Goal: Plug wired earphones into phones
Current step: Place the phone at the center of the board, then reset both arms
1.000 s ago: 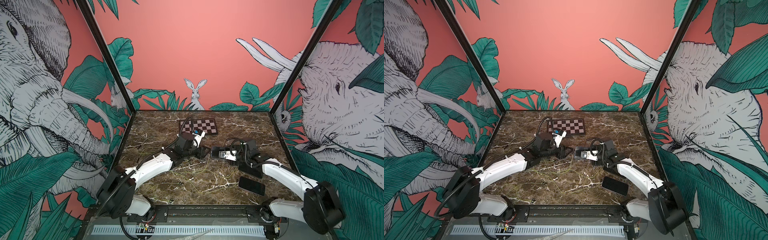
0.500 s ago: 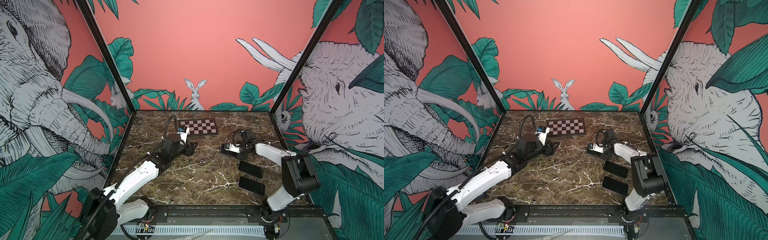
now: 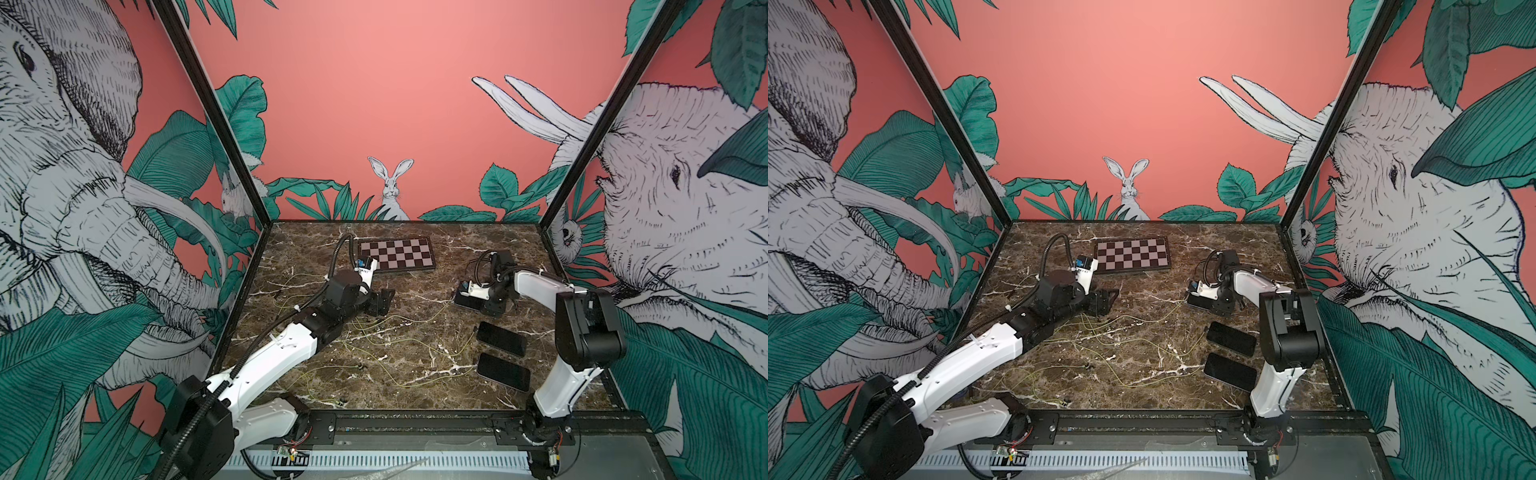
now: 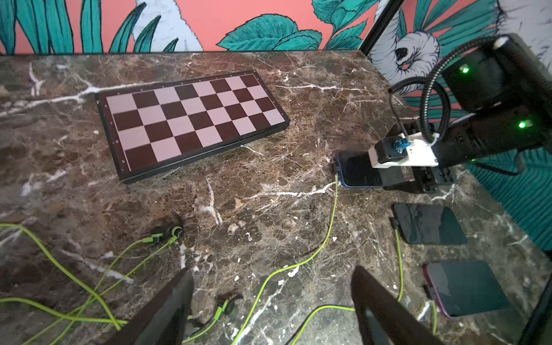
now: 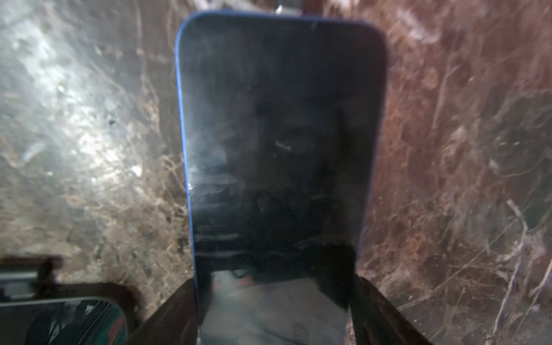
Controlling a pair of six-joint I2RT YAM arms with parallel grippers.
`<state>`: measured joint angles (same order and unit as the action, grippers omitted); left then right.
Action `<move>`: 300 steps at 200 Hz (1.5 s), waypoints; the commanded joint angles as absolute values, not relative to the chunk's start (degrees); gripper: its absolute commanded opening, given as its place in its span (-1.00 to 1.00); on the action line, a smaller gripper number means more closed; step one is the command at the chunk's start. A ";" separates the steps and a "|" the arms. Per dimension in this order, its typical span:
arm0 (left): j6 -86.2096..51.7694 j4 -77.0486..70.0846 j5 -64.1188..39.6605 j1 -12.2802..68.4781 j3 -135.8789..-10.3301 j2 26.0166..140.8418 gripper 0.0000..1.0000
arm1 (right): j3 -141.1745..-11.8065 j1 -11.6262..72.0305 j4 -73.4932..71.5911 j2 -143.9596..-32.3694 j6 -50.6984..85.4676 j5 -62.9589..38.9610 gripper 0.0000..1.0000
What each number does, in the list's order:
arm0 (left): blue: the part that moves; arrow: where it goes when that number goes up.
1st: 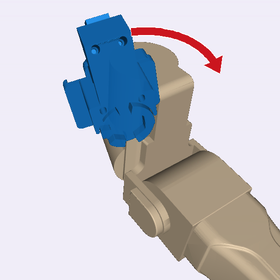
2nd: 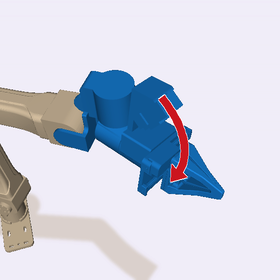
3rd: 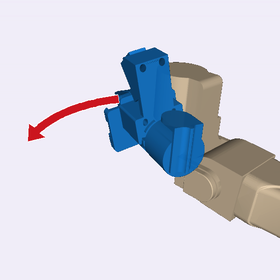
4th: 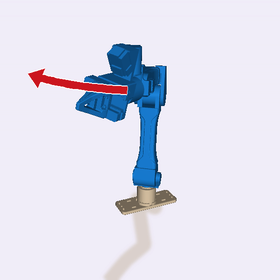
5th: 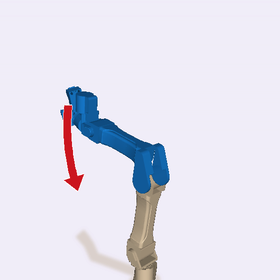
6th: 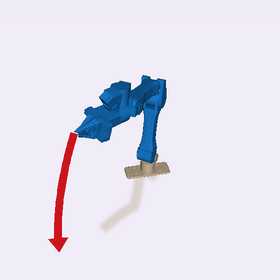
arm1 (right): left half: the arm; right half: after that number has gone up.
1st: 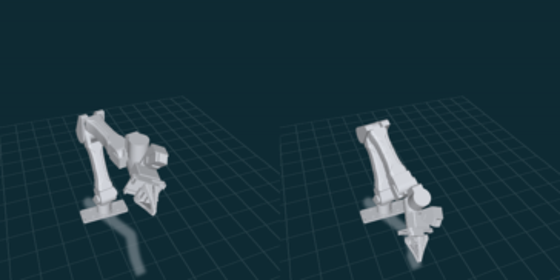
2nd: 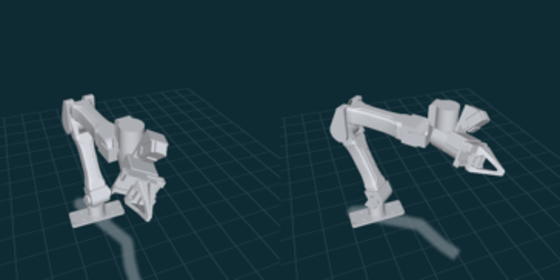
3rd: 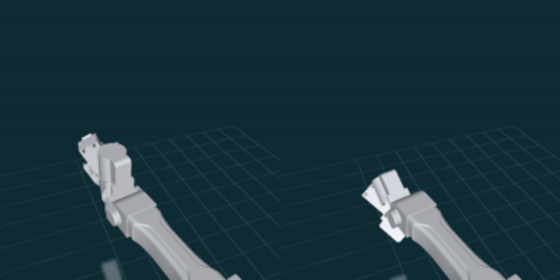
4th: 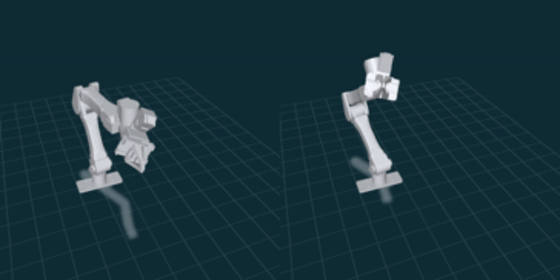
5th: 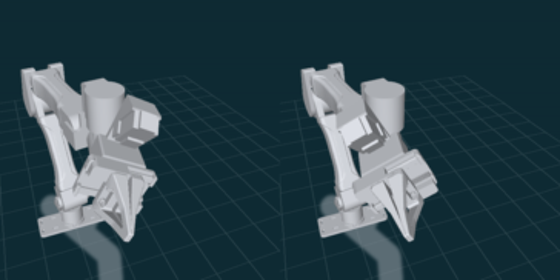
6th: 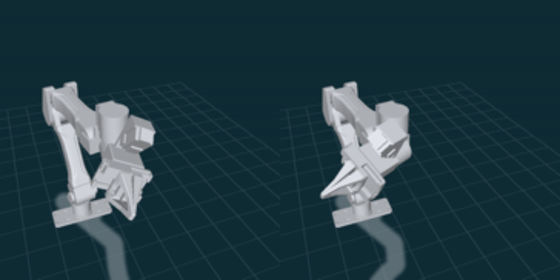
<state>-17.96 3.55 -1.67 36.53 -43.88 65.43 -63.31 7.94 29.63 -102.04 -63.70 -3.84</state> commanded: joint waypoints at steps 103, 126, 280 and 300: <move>-7.90 7.74 23.11 23.97 -49.69 60.35 0.99 | -40.68 7.40 -17.04 -68.26 -11.03 -2.35 0.98; -12.38 6.09 29.20 19.00 -47.25 62.37 0.99 | -31.17 7.30 -27.39 -62.34 4.21 7.31 0.98; 1.81 -37.41 28.93 11.49 -22.74 77.13 0.99 | -17.23 5.69 -64.22 -89.98 -4.71 8.69 0.99; 5.91 -40.57 26.42 11.32 -23.15 78.97 0.99 | -18.18 5.63 -59.38 -88.43 -5.07 7.47 0.99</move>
<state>1.06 -29.47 29.52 11.70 -23.20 78.26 -18.15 5.91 -52.84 -89.03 -3.70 10.11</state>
